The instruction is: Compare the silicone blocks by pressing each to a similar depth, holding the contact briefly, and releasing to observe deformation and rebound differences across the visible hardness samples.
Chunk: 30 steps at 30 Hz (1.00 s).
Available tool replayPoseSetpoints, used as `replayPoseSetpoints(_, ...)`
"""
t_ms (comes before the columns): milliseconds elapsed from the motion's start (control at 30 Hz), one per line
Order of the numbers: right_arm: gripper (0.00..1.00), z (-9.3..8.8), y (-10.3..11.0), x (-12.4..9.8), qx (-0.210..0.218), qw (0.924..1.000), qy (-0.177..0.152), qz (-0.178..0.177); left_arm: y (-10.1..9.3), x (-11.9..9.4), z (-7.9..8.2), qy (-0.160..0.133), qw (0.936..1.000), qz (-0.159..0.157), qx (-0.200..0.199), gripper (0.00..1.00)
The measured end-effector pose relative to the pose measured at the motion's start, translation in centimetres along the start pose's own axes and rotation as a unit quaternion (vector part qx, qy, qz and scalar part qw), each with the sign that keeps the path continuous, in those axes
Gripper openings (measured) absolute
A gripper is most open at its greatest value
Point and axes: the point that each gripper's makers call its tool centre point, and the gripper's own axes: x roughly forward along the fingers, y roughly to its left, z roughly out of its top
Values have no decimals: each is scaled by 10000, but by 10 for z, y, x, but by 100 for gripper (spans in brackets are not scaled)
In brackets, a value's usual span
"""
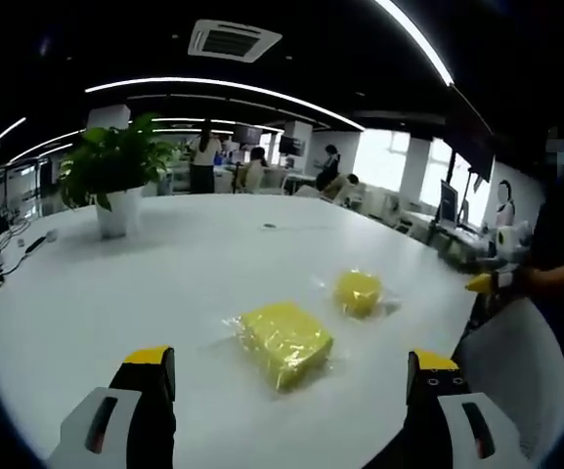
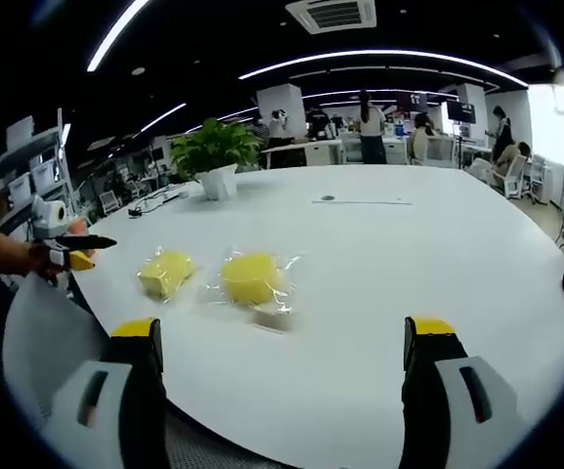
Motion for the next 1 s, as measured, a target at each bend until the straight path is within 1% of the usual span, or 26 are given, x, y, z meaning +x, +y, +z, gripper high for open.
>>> replayPoseSetpoints(100, 96, -4, 4, 6, 62, 10000, -10, 70, 9, -3, -5, 68, 9999, 80, 59, 100)
replayPoseSetpoints(133, 96, -5, 4, 7, 70, 10000, 7, 65, 17, -4, -8, 93, 9998, 149, 13, 100)
replayPoseSetpoints(233, 96, -6, 9, 12, 85, 9999, 46, 92, 24, -10, -7, 63, 9996, 277, -55, 100)
replayPoseSetpoints(300, 96, -6, 13, 12, 88, 9998, 91, 130, 23, -15, -7, 70, 9995, 299, -9, 100)
replayPoseSetpoints(400, 96, 1, 16, 9, 70, 9999, 41, 142, 23, -20, -6, 75, 9994, 343, 34, 100)
replayPoseSetpoints(567, 96, -1, 19, 12, 102, 9999, 49, 66, 24, -22, -3, -6, 9989, 470, -69, 100)
replayPoseSetpoints(633, 96, -11, 18, 14, -2, 9999, 132, -19, 21, -20, -5, 33, 9986, 507, 137, 100)
replayPoseSetpoints(667, 96, -17, 15, 16, -29, 9998, 209, -48, 22, -20, -9, 119, 9979, 544, 334, 100)
replayPoseSetpoints(700, 96, -21, 14, 17, 279, 9992, 269, 15, 21, -19, -16, 222, 9972, 536, 481, 100)
replayPoseSetpoints(733, 96, -17, 15, 17, 474, 9987, 184, 81, 19, -18, -18, 222, 9977, 504, 405, 100)
replayPoseSetpoints(767, 96, -13, 10, 16, 466, 9989, 83, 11, 19, -19, -20, 210, 9984, 464, 242, 100)
replayPoseSetpoints(800, 96, -14, 11, 14, 326, 9994, 88, -23, 19, -19, -19, 154, 9989, 439, 86, 100)
replayPoseSetpoints(833, 96, -15, 13, 13, 208, 9997, 126, -20, 21, -20, -18, 134, 9987, 484, 89, 100)
replayPoseSetpoints(900, 96, -17, 12, 13, 201, 9997, 161, -35, 23, -20, -20, 185, 9983, 536, 129, 100)
replayPoseSetpoints(933, 96, -17, 8, 13, 177, 9996, 171, -121, 21, -19, -22, 229, 9983, 509, 165, 100)
replayPoseSetpoints(1000, 96, -16, 9, 13, 101, 9998, 151, -131, 18, -17, -24, 274, 9983, 451, 238, 100)
